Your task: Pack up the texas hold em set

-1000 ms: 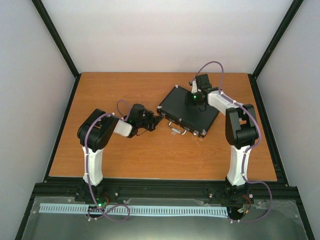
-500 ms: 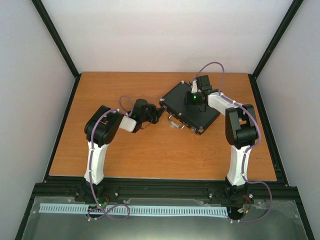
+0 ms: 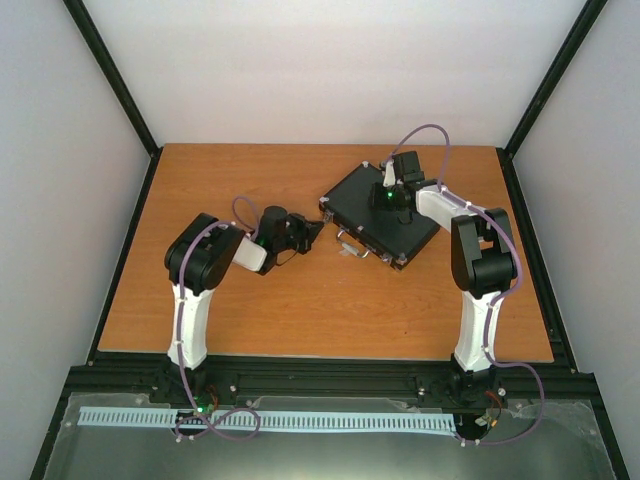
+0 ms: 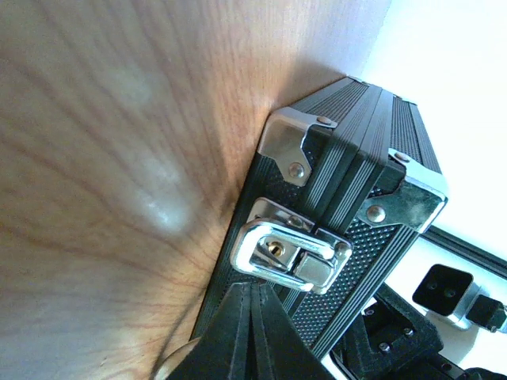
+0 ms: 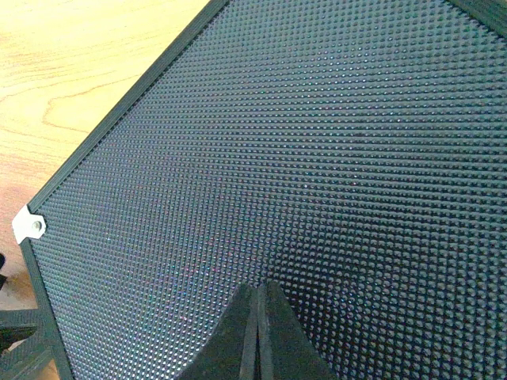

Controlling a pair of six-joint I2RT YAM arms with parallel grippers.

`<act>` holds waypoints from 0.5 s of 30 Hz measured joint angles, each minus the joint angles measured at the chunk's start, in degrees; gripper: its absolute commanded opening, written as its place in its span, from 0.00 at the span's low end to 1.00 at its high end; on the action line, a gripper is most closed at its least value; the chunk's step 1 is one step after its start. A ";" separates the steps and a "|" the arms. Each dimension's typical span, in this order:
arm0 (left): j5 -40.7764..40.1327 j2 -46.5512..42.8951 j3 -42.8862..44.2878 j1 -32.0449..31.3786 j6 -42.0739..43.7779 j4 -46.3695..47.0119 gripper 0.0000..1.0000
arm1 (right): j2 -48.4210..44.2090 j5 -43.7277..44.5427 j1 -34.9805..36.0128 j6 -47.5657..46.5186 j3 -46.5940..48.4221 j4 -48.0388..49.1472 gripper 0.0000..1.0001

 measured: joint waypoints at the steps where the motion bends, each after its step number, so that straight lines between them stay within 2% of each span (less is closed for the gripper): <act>1: 0.04 -0.33 -0.46 0.22 0.39 -0.15 0.01 | 0.00 -0.02 0.00 0.07 -0.02 0.02 0.03; 15: 0.17 0.09 3.34 0.50 1.29 -6.45 0.01 | 0.00 -0.04 0.00 0.68 -0.09 0.13 0.03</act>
